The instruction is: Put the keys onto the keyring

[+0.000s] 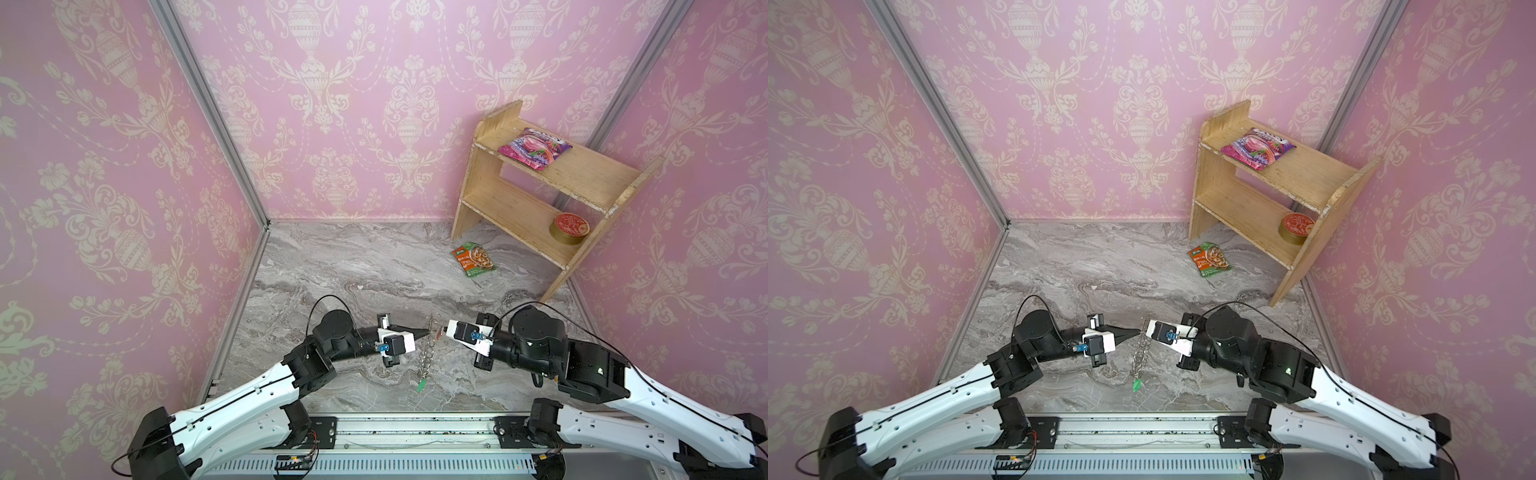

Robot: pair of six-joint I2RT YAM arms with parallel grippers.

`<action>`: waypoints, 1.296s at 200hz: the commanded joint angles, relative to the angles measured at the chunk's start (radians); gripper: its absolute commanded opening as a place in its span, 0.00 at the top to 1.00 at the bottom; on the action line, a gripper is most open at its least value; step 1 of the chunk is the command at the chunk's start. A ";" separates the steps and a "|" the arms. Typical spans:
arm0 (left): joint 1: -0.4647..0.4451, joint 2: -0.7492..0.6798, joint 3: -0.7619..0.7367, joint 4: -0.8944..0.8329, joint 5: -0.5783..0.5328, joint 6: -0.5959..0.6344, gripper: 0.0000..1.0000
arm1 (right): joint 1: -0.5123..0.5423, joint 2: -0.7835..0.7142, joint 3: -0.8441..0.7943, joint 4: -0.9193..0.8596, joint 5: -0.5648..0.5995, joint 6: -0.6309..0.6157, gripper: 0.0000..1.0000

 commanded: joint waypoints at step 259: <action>0.001 0.024 -0.001 0.154 -0.027 -0.097 1.00 | 0.040 -0.025 -0.064 0.189 0.067 0.031 1.00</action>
